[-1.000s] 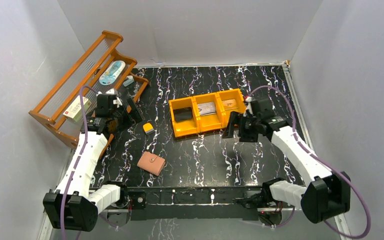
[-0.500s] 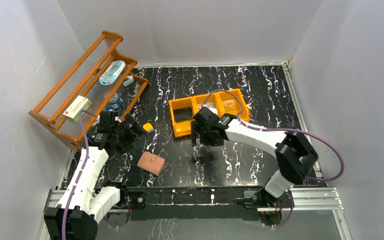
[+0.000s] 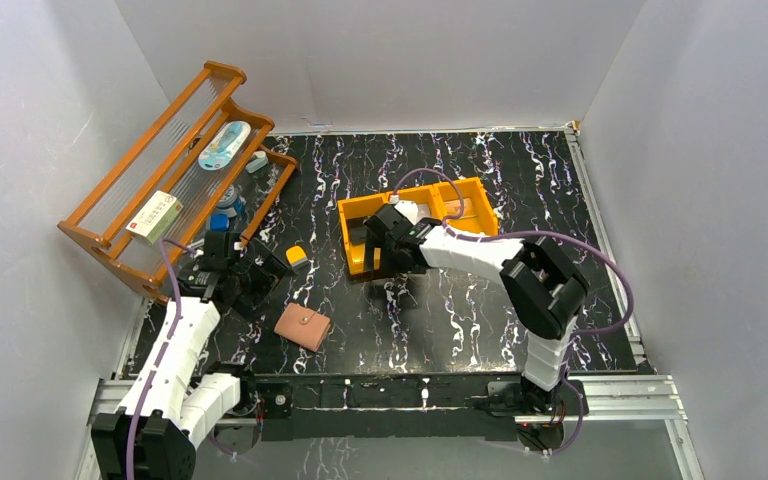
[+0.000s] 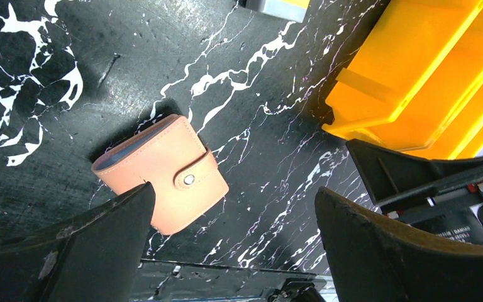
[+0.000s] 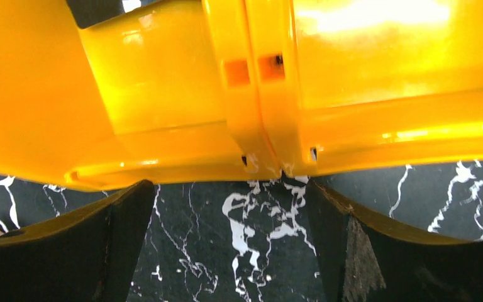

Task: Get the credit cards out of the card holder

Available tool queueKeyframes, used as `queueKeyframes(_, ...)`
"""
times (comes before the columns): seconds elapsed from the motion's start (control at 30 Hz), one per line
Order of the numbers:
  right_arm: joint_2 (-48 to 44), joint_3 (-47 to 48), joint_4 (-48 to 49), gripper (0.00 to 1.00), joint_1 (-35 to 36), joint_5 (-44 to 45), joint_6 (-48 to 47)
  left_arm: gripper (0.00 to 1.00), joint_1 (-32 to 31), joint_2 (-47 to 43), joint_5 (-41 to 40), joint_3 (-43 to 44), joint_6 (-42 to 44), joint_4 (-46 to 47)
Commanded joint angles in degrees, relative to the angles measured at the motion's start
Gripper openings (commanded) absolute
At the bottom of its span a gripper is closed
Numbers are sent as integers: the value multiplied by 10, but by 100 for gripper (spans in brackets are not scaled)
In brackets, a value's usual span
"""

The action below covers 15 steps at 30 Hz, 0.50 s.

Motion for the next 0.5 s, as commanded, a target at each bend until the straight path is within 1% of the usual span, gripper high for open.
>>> queueKeyframes(0.0, 27, 37, 36, 98, -26, -30, -19, 98, 3, -14, 12, -5, -26, -31)
queueKeyframes(0.17, 53, 61, 64, 98, -45, -70, -45, 98, 3, -39, 5, -16, -36, -50)
queueKeyframes(0.3, 72, 107, 11, 98, -51, -84, -59, 98, 3, -48, -23, -13, -36, -70)
queueKeyframes(0.37, 56, 93, 18, 98, -41, -99, -64, 98, 3, -48, -24, -15, -36, -74)
queueKeyframes(0.47, 19, 54, 62, 98, -23, -146, -63, 98, 3, -54, -23, -26, -46, -69)
